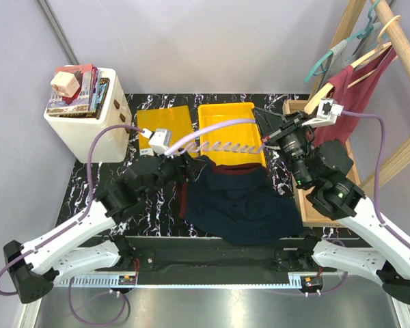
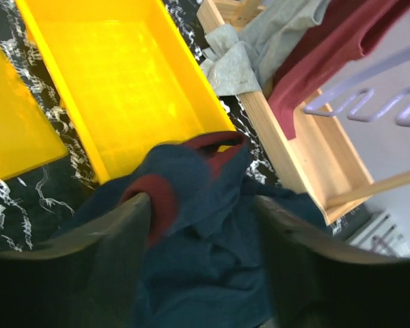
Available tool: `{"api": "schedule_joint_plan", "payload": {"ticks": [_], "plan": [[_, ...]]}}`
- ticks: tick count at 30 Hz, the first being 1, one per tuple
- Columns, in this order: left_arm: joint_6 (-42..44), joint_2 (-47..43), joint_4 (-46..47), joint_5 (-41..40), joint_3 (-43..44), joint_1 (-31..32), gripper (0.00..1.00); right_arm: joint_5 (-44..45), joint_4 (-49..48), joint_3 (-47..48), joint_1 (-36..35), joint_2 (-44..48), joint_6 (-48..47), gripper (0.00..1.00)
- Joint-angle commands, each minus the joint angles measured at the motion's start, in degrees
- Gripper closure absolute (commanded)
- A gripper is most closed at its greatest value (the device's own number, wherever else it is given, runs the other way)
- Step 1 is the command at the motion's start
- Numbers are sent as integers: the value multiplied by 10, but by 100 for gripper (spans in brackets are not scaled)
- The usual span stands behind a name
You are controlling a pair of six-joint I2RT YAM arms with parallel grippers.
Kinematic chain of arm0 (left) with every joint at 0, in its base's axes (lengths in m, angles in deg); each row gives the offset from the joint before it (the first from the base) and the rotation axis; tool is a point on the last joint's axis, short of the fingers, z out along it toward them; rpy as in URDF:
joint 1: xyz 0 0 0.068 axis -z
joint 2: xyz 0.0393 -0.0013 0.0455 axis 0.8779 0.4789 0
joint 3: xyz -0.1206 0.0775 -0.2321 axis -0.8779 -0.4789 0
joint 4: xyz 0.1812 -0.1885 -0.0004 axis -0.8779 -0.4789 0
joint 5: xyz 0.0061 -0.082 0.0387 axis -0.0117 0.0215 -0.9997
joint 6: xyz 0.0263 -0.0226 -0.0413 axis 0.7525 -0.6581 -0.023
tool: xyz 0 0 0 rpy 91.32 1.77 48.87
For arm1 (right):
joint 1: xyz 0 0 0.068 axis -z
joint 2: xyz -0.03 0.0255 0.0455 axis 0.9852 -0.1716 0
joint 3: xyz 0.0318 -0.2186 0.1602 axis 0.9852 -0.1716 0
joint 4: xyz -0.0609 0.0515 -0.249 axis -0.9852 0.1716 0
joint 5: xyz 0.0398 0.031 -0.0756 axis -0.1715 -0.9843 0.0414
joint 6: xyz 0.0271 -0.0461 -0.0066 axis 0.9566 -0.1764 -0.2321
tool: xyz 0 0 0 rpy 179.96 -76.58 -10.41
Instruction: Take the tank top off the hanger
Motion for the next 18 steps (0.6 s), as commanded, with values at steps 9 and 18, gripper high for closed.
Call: {"api": "schedule_joint_plan", "payload": {"ticks": [9,18], "plan": [[75,-192,-91,91,70,-6,3,-23,336,36,-1,106,-176,100],[117,-12,-141,405,247,-3,2,19,436,71,-1,83,-205,100]]}}
